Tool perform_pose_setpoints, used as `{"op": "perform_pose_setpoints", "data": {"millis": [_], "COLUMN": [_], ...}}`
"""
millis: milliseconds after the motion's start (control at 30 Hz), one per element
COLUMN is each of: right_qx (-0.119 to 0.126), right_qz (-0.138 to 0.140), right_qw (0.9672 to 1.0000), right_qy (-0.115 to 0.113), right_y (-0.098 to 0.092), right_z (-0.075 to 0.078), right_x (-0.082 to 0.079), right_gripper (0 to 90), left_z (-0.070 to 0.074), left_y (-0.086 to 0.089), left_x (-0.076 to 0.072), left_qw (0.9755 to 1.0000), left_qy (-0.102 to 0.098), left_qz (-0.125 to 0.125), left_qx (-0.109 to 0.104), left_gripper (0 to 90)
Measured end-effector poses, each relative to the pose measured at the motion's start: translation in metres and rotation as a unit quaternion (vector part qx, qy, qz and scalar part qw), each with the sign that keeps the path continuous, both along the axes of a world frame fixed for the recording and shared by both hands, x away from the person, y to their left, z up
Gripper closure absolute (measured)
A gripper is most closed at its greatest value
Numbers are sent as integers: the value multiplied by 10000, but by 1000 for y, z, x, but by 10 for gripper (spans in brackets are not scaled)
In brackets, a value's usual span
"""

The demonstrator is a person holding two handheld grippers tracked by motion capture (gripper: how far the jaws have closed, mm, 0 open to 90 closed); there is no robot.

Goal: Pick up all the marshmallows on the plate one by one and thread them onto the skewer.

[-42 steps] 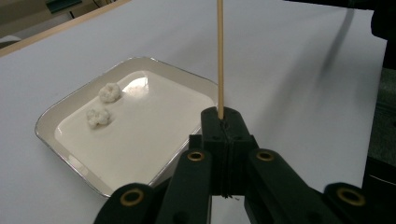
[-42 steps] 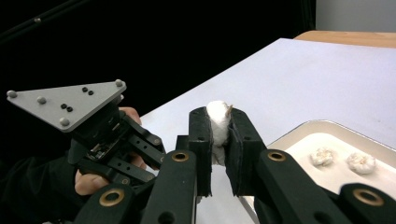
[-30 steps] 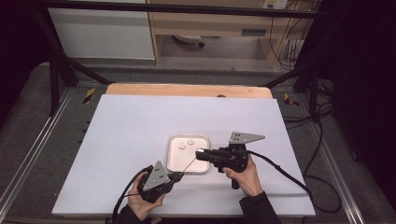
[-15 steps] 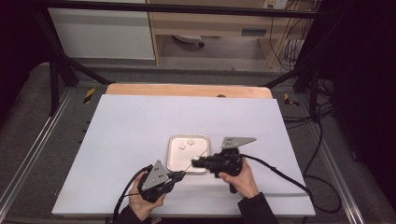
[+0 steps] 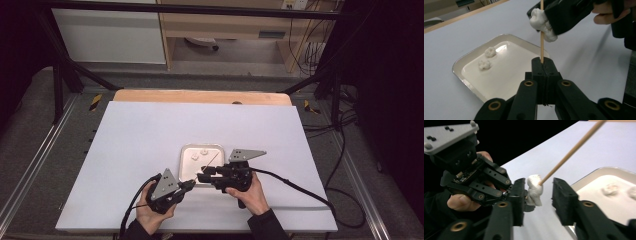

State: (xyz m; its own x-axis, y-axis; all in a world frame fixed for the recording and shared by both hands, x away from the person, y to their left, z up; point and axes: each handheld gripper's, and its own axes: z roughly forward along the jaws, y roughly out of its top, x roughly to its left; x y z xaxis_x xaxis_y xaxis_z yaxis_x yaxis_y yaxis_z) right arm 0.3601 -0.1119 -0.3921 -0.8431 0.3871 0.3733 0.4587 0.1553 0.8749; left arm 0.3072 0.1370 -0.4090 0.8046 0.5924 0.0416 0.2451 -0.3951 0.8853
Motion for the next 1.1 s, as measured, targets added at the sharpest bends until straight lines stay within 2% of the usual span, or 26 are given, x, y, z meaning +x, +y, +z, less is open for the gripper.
{"op": "perform_pose_setpoints", "data": {"millis": [33,100,167,300,467,633,800,1000,1100], "right_qx": [-41,-133,-215,-489,-838,-931,-1387,-1631,-1864], "right_qz": [-67,-261,-465,-930,-1196,-1434,-1349,-1272,-1251], "right_qw": [10000,9994,9983,9932,9882,9845,9803,9778,9739], "right_qy": [-44,-181,-276,-496,-472,-402,-394,-321,-327], "right_y": [-3,-7,-12,-22,-28,-26,-11,7,15], "right_z": [1,2,3,0,-5,-8,-12,-17,-21], "right_x": [1,2,3,9,18,31,45,66,77], "right_gripper": [545,453,393,216,97,72,69,183,206], "left_z": [0,-1,-2,-4,-5,-6,-7,-9,-9], "left_y": [2,5,10,18,29,40,48,54,54], "left_x": [1,3,5,8,11,13,16,20,20], "left_qw": [10000,10000,9998,9992,9983,9971,9964,9952,9950], "left_qy": [21,68,169,324,452,582,631,706,728], "left_qz": [17,66,101,204,308,426,478,605,592], "left_qx": [10,5,-68,-103,-177,-243,-295,-318,-333], "left_gripper": [891,890,890,890,889,888,888,888,888]}}
